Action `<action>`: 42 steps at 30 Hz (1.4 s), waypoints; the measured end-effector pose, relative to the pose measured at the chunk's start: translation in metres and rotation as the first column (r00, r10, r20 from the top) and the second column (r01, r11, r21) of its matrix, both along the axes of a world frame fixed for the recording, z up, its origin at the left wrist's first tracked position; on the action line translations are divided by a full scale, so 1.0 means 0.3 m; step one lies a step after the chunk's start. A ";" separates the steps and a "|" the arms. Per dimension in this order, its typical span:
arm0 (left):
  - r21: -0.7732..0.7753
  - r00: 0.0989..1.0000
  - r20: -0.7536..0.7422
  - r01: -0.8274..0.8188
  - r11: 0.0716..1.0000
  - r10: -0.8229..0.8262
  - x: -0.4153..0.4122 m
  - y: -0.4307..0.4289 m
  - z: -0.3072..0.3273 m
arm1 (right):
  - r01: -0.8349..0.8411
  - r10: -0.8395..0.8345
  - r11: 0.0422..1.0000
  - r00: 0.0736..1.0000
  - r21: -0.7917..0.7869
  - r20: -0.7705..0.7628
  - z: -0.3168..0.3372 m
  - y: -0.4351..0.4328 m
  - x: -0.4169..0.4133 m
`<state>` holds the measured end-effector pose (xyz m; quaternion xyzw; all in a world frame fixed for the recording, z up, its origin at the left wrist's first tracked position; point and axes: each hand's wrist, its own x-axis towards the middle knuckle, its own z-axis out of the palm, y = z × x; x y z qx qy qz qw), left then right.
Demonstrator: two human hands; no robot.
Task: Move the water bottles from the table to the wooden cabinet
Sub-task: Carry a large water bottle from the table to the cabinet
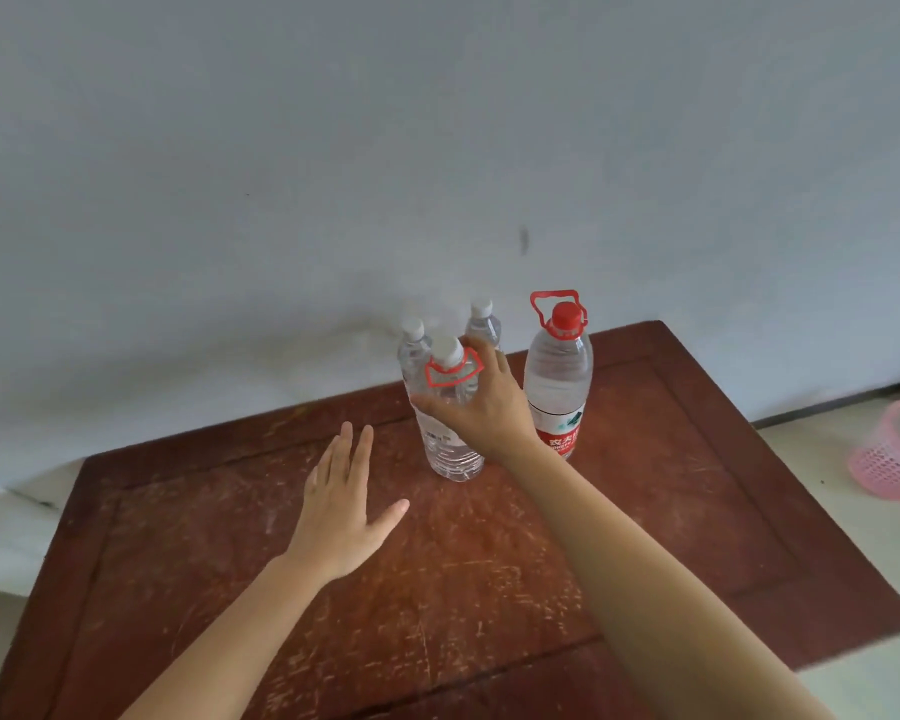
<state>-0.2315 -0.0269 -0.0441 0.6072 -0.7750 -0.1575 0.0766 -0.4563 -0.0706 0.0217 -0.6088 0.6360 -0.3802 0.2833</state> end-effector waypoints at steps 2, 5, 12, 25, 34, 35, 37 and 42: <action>0.045 0.997 -0.056 0.056 0.997 -0.053 -0.048 -0.063 -0.017 | 0.010 -0.011 1.000 0.998 0.009 0.059 -0.015 0.058 -0.028; 0.098 0.979 -0.152 0.151 0.984 -0.136 -0.151 -0.156 -0.052 | 0.054 -0.050 0.998 0.965 -0.012 0.256 -0.072 0.179 -0.100; 0.090 0.868 -0.016 0.495 0.864 -0.496 -0.414 -0.240 -0.195 | 0.331 -0.401 0.915 0.664 0.233 0.631 -0.240 0.454 -0.306; 0.200 0.751 0.310 0.549 0.812 -0.584 -0.576 -0.177 -0.192 | 0.316 -0.737 0.637 -0.017 0.703 0.675 -0.398 0.502 -0.317; 0.192 0.829 0.254 0.462 0.866 -0.499 -0.379 -0.082 -0.217 | 0.498 -0.926 0.358 0.295 0.790 0.234 -0.319 0.368 -0.236; 0.189 0.842 0.243 0.447 0.874 -0.482 -0.360 -0.068 -0.220 | 0.535 -0.888 0.438 0.385 0.723 0.253 -0.295 0.350 -0.222; 0.175 0.860 0.240 0.417 0.892 -0.449 -0.332 -0.035 -0.228 | 0.525 -0.720 0.640 0.664 0.561 0.200 -0.263 0.327 -0.204; 0.209 0.846 0.313 0.383 0.900 -0.433 -0.313 -0.001 -0.231 | 0.076 0.188 0.791 0.914 0.607 -0.360 -0.373 0.333 -0.218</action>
